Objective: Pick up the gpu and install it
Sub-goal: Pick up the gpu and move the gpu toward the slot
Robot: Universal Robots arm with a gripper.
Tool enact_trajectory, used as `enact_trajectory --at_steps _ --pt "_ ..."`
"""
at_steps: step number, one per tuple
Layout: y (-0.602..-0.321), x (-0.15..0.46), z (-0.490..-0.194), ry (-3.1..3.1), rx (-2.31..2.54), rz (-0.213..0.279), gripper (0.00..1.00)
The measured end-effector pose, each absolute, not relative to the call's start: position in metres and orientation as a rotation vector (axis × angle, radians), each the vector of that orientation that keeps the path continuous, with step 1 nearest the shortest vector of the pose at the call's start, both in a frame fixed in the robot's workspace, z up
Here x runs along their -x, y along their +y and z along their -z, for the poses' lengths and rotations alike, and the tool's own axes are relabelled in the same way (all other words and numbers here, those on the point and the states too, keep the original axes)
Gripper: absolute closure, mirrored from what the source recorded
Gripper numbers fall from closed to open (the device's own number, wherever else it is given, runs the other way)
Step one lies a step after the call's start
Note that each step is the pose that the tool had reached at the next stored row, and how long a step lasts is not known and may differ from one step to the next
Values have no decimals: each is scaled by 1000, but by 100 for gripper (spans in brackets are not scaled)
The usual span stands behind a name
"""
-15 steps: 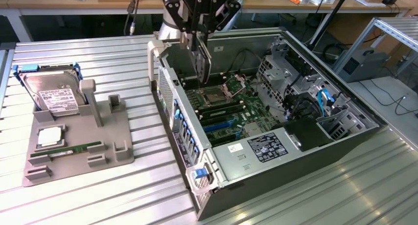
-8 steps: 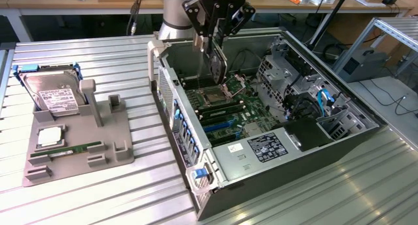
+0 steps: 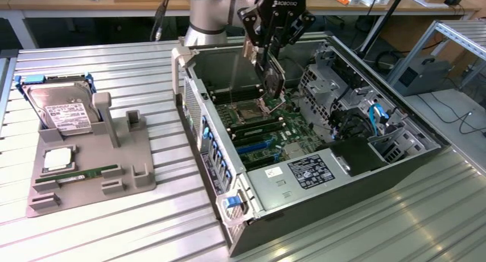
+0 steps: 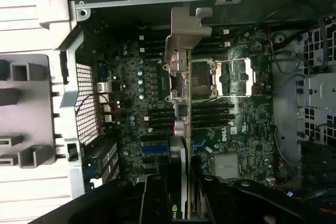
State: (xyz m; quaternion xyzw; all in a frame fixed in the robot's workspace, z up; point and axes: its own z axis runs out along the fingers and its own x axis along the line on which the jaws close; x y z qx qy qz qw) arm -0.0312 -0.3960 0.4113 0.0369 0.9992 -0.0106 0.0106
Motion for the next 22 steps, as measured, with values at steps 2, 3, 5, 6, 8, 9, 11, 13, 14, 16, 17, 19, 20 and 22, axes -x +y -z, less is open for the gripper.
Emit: enact_trajectory --at_steps 2,3,5,6,8,9,11,13,14,16,17,19,20,22 --pt "-396 22 -409 3118 -115 37 73" --pt "-396 20 -408 3118 -115 38 73" --pt "-397 10 -405 3118 -115 44 73" --pt "-397 6 -404 3118 -115 47 73" --pt "-397 -1 -401 3118 -115 54 73" --pt "-397 -7 -399 3117 -115 58 73" --pt "-397 -16 -396 3117 -115 64 73" --pt "-397 -25 -392 3117 -115 72 73" --pt "-397 -28 -390 3117 -115 75 73" --pt "-398 -38 -384 3116 -115 84 73" --pt "-399 -41 -382 3116 -115 88 73" --pt "-399 -48 -377 3116 -115 95 73" --pt "-399 -51 -375 3116 -115 98 73" --pt "-399 -56 -372 3115 -114 105 73"
